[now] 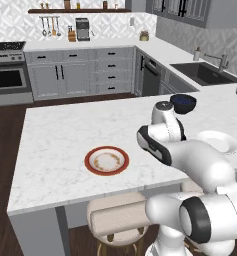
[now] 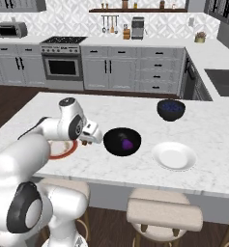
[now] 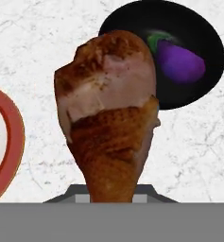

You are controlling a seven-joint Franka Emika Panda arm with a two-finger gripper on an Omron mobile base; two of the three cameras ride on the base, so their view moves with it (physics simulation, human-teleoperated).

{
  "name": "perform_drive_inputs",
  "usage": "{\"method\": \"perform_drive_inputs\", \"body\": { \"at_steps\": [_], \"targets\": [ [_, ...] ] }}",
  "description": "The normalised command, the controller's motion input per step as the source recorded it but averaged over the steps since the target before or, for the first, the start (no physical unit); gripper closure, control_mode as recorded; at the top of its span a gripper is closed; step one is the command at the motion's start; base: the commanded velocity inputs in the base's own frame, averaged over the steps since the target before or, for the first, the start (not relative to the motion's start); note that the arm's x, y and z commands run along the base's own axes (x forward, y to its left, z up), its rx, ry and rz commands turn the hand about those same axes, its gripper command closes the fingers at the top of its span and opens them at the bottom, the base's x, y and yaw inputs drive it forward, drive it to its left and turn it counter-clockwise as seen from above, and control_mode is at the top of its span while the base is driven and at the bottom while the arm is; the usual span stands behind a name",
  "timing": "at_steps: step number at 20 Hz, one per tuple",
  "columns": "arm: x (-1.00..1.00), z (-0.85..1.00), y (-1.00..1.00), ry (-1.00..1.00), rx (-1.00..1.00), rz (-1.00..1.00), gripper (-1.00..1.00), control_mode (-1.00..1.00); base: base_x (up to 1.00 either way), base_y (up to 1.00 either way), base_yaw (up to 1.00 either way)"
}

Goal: Pick the chicken drumstick and eggplant from their plates and place them in the bowl. Then put the bowl in the fridge.

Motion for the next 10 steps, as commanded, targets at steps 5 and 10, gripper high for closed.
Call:
{"method": "perform_drive_inputs", "body": {
  "at_steps": [5,10],
  "targets": [
    [0.53,0.21,-0.77,0.03,0.06,-0.05,1.00,-1.00,0.00,0.00,0.00],
    [0.61,-0.02,-0.67,0.00,0.12,0.18,1.00,-1.00,0.00,0.00,0.00]
  ]
}}
